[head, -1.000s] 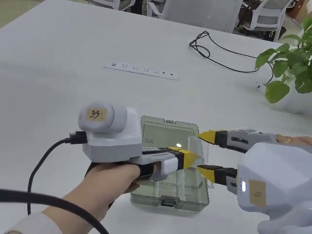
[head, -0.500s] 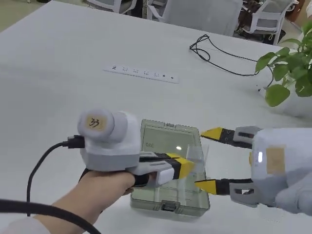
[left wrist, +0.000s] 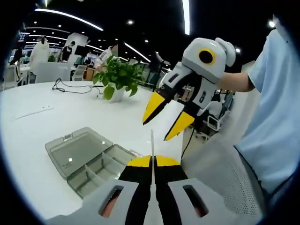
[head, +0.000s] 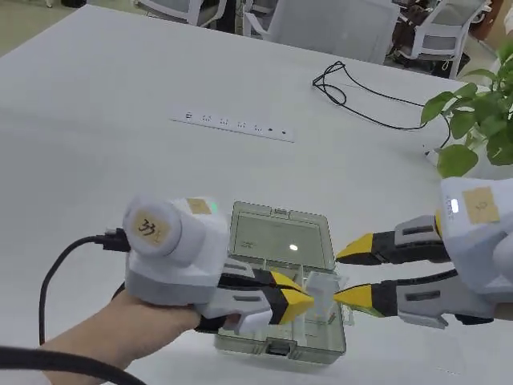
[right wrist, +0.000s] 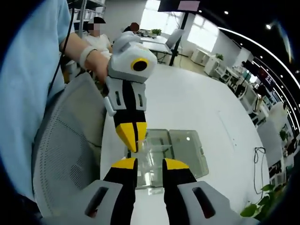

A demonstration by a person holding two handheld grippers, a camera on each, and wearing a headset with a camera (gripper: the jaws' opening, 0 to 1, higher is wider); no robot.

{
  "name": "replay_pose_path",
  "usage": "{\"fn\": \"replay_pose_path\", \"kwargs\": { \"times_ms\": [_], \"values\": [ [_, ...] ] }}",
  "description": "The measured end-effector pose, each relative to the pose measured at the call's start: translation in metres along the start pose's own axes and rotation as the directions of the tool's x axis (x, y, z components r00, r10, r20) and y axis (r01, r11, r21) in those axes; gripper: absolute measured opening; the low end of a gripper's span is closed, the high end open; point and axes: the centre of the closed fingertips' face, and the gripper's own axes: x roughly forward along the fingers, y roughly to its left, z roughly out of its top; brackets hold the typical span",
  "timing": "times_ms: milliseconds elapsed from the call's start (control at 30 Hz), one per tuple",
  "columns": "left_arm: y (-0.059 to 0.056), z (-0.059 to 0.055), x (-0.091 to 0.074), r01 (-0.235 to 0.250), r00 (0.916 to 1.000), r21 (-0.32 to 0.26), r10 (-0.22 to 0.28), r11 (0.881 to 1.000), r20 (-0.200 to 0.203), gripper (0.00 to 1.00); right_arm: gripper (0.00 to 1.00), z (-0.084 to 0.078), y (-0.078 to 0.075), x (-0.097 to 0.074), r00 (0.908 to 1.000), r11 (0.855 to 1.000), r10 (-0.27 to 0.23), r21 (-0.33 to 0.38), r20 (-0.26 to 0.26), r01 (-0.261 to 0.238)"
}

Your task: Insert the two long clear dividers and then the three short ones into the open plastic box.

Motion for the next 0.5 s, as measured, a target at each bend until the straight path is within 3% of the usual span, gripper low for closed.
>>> {"fn": "replay_pose_path", "kwargs": {
  "times_ms": [133, 333, 500],
  "values": [
    [-0.007, -0.006, 0.0, 0.036, 0.999, 0.043, -0.035, 0.998, -0.027, 0.0, 0.16, 0.001, 0.009, 0.001, 0.9985, 0.998, 0.054, 0.019, -0.01, -0.054],
    [-0.014, -0.008, -0.001, 0.076, 0.9969, 0.088, -0.074, 0.993, -0.028, 0.0, 0.11, 0.003, 0.019, 0.004, 0.9913, 0.991, 0.129, 0.023, -0.026, -0.128],
    [-0.016, -0.011, -0.002, 0.093, 0.9953, 0.143, -0.088, 0.985, -0.04, 0.0, 0.1, 0.006, 0.028, 0.002, 0.9771, 0.978, 0.209, 0.025, -0.04, -0.208]
  ]
}}
